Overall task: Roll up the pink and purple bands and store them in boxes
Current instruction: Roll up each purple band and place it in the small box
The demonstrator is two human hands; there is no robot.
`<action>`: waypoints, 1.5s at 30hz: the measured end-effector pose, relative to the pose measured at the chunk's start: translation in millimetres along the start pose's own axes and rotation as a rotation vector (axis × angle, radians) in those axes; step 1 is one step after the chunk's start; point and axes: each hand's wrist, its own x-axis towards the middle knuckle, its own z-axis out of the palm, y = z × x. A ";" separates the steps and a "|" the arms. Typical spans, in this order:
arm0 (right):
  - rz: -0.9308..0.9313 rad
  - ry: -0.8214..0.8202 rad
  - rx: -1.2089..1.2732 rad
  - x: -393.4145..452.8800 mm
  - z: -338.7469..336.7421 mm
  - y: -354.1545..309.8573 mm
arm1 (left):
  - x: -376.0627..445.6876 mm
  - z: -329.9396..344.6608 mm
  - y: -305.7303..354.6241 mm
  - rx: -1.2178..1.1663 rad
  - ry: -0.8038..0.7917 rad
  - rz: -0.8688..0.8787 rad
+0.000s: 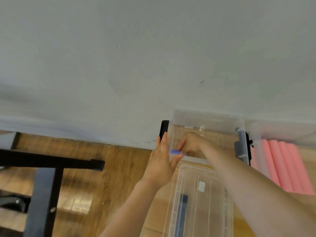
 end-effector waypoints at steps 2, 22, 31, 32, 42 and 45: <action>-0.010 -0.015 -0.004 3.3 0.2 1.0 | -0.4 -0.5 0.1 -0.007 -0.003 -0.001; -0.039 -0.118 -0.060 10.2 -1.1 3.3 | 3.1 -0.7 -0.4 0.037 -0.029 -0.024; -0.082 0.308 0.111 -27.9 -15.0 3.4 | 3.6 -1.6 -1.2 0.057 -0.027 -0.036; -0.114 0.391 0.126 -39.5 -15.0 2.8 | 3.9 -1.3 -1.8 0.067 -0.023 -0.047; -0.320 0.639 0.106 -145.0 10.0 42.7 | -41.8 45.1 51.5 0.380 0.331 0.103; -0.346 0.730 0.106 -183.3 17.1 62.4 | -66.6 84.0 72.1 0.319 0.357 0.201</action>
